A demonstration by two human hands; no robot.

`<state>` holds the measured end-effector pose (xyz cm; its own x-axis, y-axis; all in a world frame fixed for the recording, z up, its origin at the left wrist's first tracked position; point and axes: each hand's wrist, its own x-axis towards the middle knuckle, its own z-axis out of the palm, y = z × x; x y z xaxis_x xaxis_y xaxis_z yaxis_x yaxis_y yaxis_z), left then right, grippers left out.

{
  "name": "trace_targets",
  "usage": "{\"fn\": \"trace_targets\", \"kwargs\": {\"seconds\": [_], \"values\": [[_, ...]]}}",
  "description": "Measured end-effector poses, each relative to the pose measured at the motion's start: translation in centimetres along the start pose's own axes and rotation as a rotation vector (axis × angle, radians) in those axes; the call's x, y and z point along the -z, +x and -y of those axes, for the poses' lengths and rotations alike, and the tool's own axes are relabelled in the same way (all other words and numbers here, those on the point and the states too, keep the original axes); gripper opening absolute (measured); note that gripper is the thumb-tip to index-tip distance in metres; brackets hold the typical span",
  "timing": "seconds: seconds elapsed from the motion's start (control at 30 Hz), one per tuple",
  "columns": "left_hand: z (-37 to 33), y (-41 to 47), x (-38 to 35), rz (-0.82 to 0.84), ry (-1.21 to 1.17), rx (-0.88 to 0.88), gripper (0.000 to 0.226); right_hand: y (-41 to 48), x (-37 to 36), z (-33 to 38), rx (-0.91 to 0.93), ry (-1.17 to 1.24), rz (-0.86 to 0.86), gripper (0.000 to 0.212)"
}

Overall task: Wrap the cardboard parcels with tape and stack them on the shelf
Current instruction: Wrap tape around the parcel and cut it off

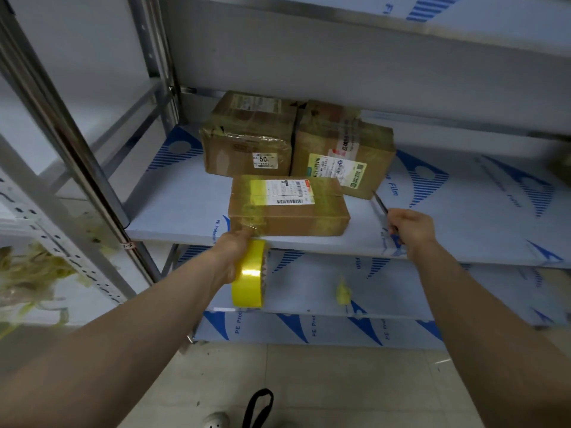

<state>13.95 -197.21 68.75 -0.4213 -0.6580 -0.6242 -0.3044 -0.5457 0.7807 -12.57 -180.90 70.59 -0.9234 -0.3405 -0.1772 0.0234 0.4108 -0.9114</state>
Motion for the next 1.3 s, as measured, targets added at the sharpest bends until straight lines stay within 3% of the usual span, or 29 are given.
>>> {"fn": "trace_targets", "kwargs": {"seconds": [0.23, 0.27, 0.33, 0.37, 0.43, 0.5, 0.6, 0.67, 0.9, 1.03, 1.3], "values": [[-0.4, -0.6, -0.1, 0.007, 0.004, 0.006, 0.027, 1.2, -3.0, -1.4, 0.066, -0.566, -0.052, 0.032], [-0.4, -0.7, 0.0, 0.006, 0.005, 0.016, 0.026, 0.7, -3.4, -0.5, 0.127, -0.644, -0.152, 0.032], [-0.3, -0.7, 0.1, 0.001, -0.004, 0.026, 0.027, -0.8, -5.3, 1.8, 0.446, -0.524, -0.249, 0.03], [-0.2, -0.6, 0.2, -0.008, -0.006, 0.022, 0.028, -2.0, -6.6, 3.1, 0.618, -0.401, -0.165, 0.029], [0.2, -0.5, 0.3, -0.02, 0.007, 0.006, 0.032, -4.8, -10.0, 5.4, 0.892, -0.322, 0.196, 0.031], [0.4, -0.4, 0.4, -0.026, 0.036, -0.014, 0.036, -6.8, -13.7, 6.4, 1.031, -0.556, 0.569, 0.044], [0.5, -0.2, 0.3, -0.051, 0.075, -0.043, 0.038, -6.8, -17.2, 6.0, 1.145, -1.08, 0.751, 0.067], [0.5, -0.3, 0.3, -0.059, 0.077, -0.061, 0.037, -6.2, -18.0, 5.2, 1.164, -1.192, 0.754, 0.071], [0.5, 0.4, 1.1, -0.104, 0.224, -0.126, 0.032, -5.7, -18.4, 4.4, 1.205, -1.193, 0.725, 0.072], [2.3, -0.1, 2.3, -0.117, 0.307, -0.065, 0.03, -5.8, -18.3, 4.5, 1.193, -1.189, 0.736, 0.073], [2.1, -0.4, 2.0, -0.11, 0.174, -0.069, 0.023, -6.2, -18.5, 4.5, 1.197, -1.198, 0.705, 0.073]]}}
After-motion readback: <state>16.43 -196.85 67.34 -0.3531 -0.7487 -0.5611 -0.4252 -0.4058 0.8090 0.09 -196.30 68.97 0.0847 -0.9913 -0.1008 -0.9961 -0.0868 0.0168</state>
